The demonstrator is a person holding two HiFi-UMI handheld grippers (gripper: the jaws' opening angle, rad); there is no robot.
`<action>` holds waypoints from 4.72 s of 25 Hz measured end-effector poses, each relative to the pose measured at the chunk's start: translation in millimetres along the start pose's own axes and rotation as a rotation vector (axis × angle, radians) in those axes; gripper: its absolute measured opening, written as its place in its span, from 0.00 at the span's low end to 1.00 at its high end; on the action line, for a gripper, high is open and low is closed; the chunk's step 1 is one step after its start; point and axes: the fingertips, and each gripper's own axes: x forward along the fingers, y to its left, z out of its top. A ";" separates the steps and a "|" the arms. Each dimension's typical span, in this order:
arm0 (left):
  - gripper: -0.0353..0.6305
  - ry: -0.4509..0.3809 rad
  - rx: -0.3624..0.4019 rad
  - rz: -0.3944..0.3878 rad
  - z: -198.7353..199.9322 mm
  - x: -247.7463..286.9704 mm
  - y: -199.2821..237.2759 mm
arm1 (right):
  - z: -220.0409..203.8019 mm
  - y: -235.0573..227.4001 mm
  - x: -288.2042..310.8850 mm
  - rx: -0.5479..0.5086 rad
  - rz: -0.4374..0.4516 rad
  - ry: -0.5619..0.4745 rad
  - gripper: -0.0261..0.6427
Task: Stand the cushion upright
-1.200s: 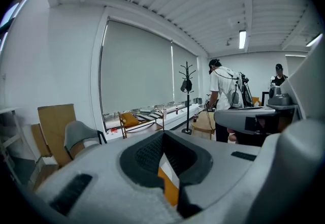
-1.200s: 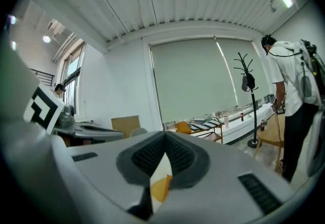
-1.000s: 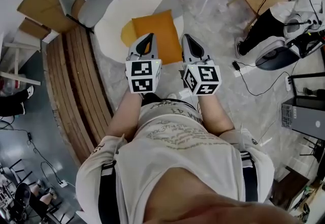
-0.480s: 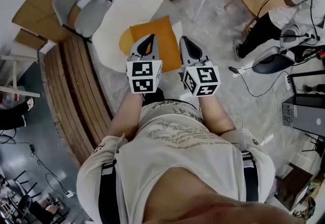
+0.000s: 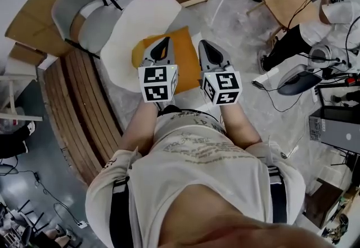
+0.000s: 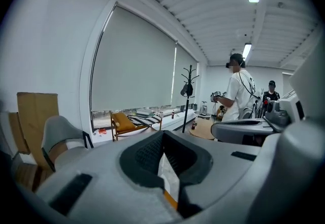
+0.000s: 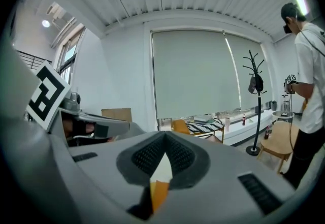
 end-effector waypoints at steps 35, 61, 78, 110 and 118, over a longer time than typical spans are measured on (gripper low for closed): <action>0.09 0.376 0.072 -0.232 -95.1 167.6 17.8 | -129.5 -81.9 105.7 0.069 -0.168 0.301 0.08; 0.30 0.916 0.476 -0.414 -428.4 316.4 72.8 | -577.4 -128.3 78.2 0.935 -0.565 0.539 0.29; 0.54 1.183 0.760 -0.349 -573.6 384.3 182.8 | -780.6 -120.8 70.4 0.903 -0.460 0.963 0.42; 0.10 1.063 0.694 -0.358 -586.3 355.3 189.5 | -756.7 -105.4 87.3 0.807 -0.102 1.087 0.09; 0.10 0.998 0.552 -0.244 -549.8 314.7 210.0 | -701.3 -132.2 102.7 0.631 -0.096 1.064 0.10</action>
